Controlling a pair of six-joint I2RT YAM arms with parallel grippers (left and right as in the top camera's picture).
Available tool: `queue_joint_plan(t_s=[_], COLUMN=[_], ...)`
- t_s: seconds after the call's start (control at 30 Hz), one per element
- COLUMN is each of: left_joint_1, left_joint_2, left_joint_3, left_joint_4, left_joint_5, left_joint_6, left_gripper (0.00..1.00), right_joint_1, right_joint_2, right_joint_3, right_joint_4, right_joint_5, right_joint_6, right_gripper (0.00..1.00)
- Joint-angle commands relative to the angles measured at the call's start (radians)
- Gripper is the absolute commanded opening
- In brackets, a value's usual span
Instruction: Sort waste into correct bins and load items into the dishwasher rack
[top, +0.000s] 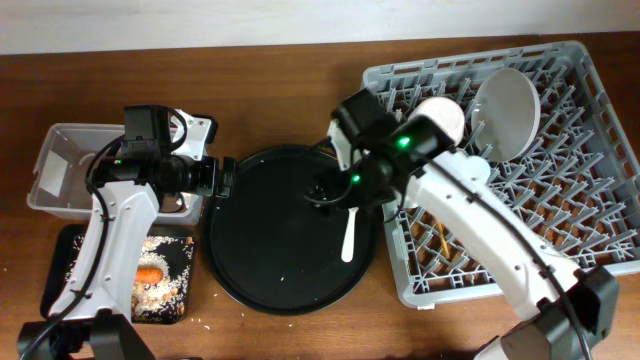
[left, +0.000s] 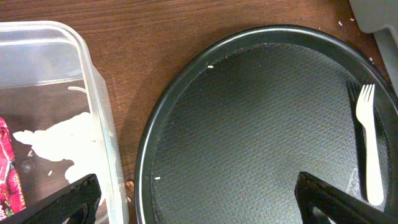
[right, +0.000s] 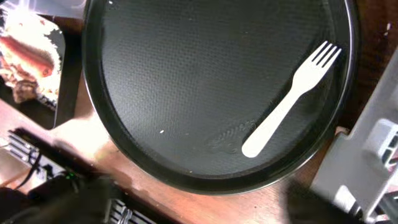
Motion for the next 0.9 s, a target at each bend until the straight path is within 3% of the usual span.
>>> queue_joint_plan(t_s=[0.0, 0.07, 0.1, 0.17, 0.2, 0.23, 0.33, 0.87], left_joint_1=[0.006, 0.006, 0.006, 0.006, 0.006, 0.006, 0.006, 0.006], left_joint_2=[0.002, 0.002, 0.002, 0.002, 0.002, 0.002, 0.002, 0.002], left_joint_3=[-0.005, -0.005, -0.005, -0.005, -0.005, -0.005, -0.005, -0.005], left_joint_4=[0.003, 0.003, 0.003, 0.003, 0.003, 0.003, 0.003, 0.003], left_joint_5=[0.003, 0.003, 0.003, 0.003, 0.003, 0.003, 0.003, 0.003], left_joint_6=[0.005, 0.005, 0.005, 0.005, 0.005, 0.005, 0.005, 0.005], left_gripper=[0.99, 0.99, 0.99, 0.99, 0.99, 0.99, 0.99, 0.99], right_joint_1=[0.048, 0.061, 0.066, 0.067, 0.067, 0.066, 0.067, 0.093], right_joint_2=[0.003, 0.022, 0.04, 0.069, 0.089, 0.106, 0.153, 0.315], right_joint_3=[-0.011, -0.03, -0.071, -0.122, -0.162, -0.201, -0.265, -0.295], right_joint_4=[-0.001, -0.004, 0.006, 0.044, 0.092, 0.149, 0.253, 0.356], right_joint_5=[0.154, 0.296, 0.381, 0.417, 0.426, 0.433, 0.435, 0.431], right_joint_6=[0.171, 0.34, 0.453, 0.488, 0.49, 0.49, 0.498, 0.527], right_gripper=[0.23, 0.04, 0.04, 0.04, 0.08, 0.19, 0.29, 0.24])
